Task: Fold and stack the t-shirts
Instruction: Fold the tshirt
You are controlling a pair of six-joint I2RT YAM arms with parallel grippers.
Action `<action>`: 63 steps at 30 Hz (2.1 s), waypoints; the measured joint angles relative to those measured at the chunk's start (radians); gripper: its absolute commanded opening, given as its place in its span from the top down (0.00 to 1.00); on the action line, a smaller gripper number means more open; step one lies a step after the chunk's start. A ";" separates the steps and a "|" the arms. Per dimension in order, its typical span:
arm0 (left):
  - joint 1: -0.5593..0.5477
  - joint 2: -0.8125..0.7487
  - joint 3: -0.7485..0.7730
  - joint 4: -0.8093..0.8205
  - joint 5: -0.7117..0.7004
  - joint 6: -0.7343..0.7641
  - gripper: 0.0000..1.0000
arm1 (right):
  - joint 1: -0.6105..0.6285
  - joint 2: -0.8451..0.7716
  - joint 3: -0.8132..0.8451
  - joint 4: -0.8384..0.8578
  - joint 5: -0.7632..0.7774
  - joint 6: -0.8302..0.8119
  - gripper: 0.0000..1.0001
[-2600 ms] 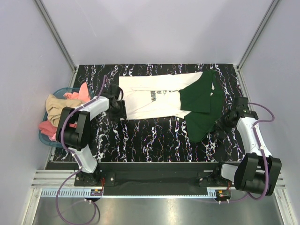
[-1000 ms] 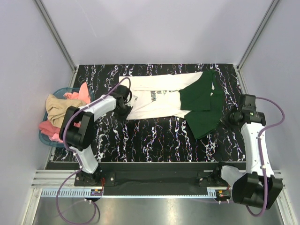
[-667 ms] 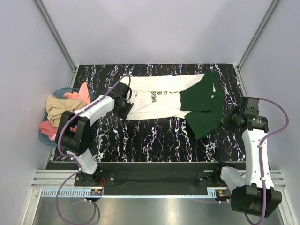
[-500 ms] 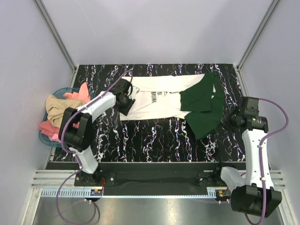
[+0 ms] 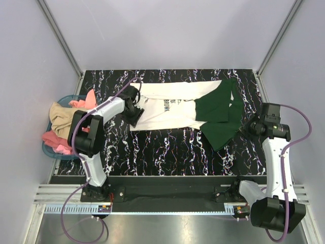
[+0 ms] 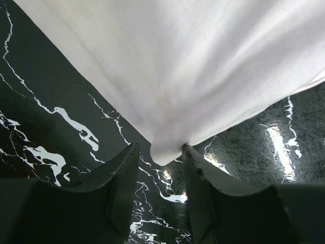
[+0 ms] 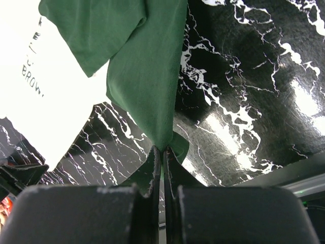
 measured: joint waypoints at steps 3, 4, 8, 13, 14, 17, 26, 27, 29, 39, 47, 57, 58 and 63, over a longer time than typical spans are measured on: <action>0.009 0.014 0.000 0.000 0.013 0.000 0.57 | 0.000 0.000 0.006 0.001 0.000 -0.002 1.00; 0.009 0.017 0.000 0.000 0.018 0.000 0.58 | 0.000 0.000 0.006 0.001 0.001 -0.003 1.00; 0.009 0.019 -0.004 -0.001 0.039 0.000 0.83 | 0.000 0.006 0.007 0.000 0.003 -0.008 1.00; 0.005 0.013 -0.034 -0.002 0.074 0.001 1.00 | 0.000 0.022 0.023 -0.012 0.028 -0.018 1.00; 0.004 0.009 -0.044 -0.005 0.076 -0.003 1.00 | 0.000 0.022 0.028 -0.019 0.033 -0.020 1.00; -0.006 -0.010 -0.068 -0.022 0.076 -0.022 1.00 | 0.000 0.018 0.040 -0.037 0.055 -0.021 1.00; -0.108 -0.165 -0.212 -0.042 0.079 -0.119 1.00 | 0.000 -0.065 0.073 -0.117 0.079 -0.004 1.00; -0.126 -0.187 -0.231 -0.045 0.079 -0.132 1.00 | 0.000 -0.082 0.073 -0.130 0.084 -0.004 1.00; -0.153 -0.226 -0.255 -0.063 0.080 -0.157 1.00 | 0.000 -0.120 0.073 -0.149 0.093 -0.003 1.00; -0.180 -0.310 -0.235 -0.113 0.063 -0.256 1.00 | 0.000 -0.093 0.079 -0.132 0.100 -0.027 1.00; -0.104 -0.191 -0.123 -0.117 0.041 -0.277 1.00 | 0.000 0.188 0.237 -0.075 0.138 -0.076 1.00; -0.004 -0.095 0.057 -0.149 0.043 -0.264 1.00 | 0.000 0.460 0.449 -0.018 0.144 -0.134 1.00; -0.002 -0.079 0.074 -0.150 0.044 -0.263 1.00 | 0.000 0.491 0.469 -0.018 0.143 -0.140 1.00; 0.024 -0.011 0.125 -0.162 0.049 -0.259 1.00 | 0.000 0.618 0.575 -0.009 0.134 -0.171 1.00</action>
